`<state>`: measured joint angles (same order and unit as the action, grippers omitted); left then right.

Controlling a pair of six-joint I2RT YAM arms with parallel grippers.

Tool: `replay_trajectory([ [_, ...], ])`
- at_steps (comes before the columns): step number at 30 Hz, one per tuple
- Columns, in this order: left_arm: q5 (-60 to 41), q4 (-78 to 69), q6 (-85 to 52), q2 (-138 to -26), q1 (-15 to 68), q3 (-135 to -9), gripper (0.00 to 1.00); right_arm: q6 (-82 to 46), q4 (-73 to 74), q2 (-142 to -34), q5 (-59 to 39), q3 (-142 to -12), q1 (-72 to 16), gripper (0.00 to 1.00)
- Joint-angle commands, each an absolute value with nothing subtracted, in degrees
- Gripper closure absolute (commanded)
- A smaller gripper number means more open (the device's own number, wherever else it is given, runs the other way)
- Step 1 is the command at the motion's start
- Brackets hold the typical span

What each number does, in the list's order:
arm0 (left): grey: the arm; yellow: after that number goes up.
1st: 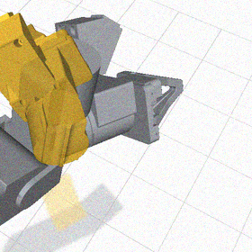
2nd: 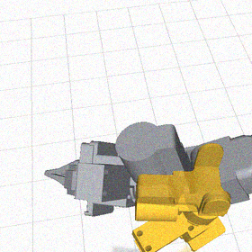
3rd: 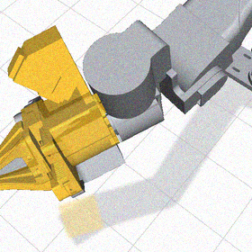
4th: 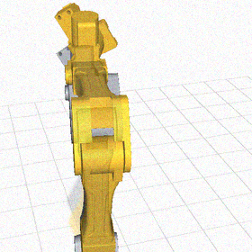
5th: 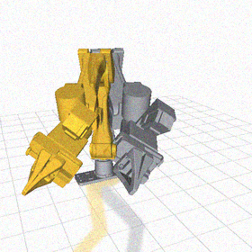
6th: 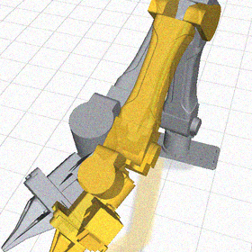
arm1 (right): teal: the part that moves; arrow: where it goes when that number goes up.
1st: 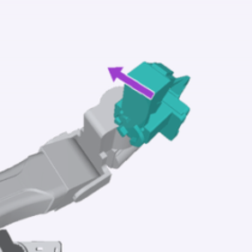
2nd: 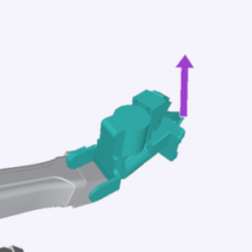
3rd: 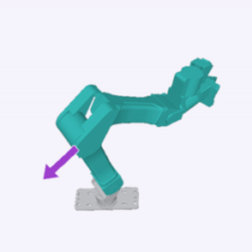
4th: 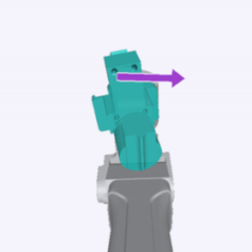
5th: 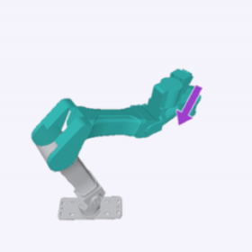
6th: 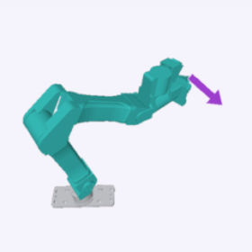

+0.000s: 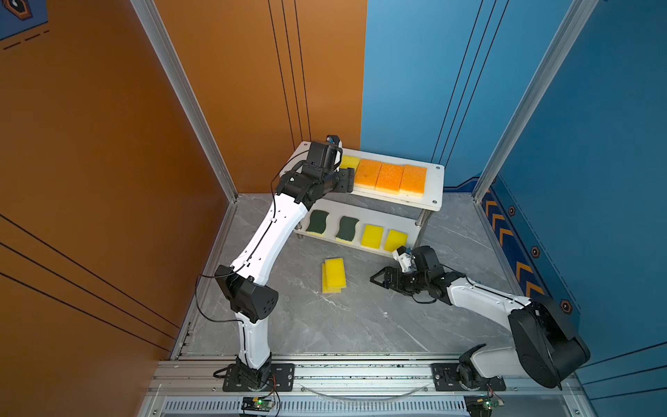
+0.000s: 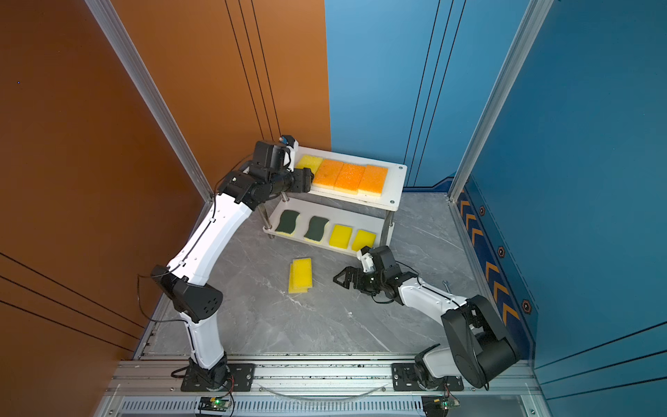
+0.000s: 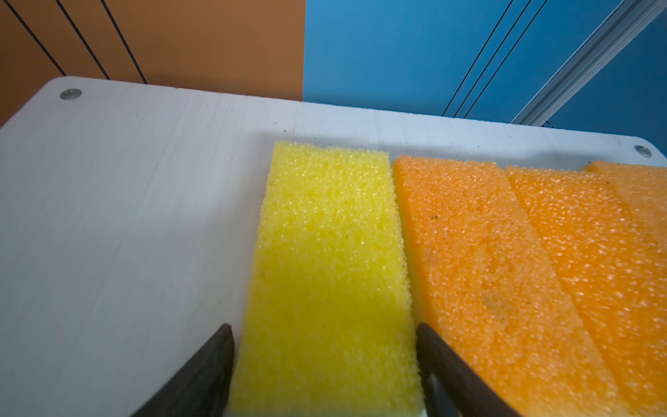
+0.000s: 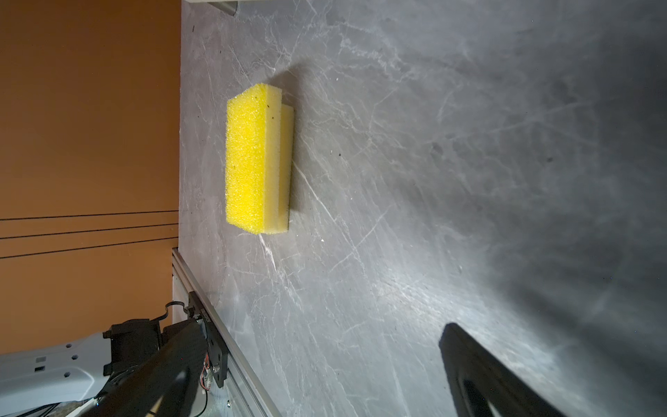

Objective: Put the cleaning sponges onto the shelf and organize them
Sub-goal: 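Open the left gripper to release the yellow sponge on the shelf, then raise the left gripper off the shelf and move it down toward the table sponges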

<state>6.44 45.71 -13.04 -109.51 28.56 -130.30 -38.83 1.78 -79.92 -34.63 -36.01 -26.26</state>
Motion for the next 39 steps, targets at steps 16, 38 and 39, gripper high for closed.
replay_trajectory([
  [16,8.41,46.32,-11.60,-107.00,28.39,-132.60,0.23,-39.38,3.24,-80.51,-34.60,-35.27,-26.19,0.00],
  [38,3.46,46.39,-12.60,-106.68,27.53,-133.77,0.22,-39.80,3.84,-80.95,-34.72,-35.59,-26.46,0.00],
  [39,2.71,46.39,-12.97,-106.60,27.35,-133.86,0.22,-39.78,3.79,-80.95,-34.72,-35.60,-26.45,0.00],
])
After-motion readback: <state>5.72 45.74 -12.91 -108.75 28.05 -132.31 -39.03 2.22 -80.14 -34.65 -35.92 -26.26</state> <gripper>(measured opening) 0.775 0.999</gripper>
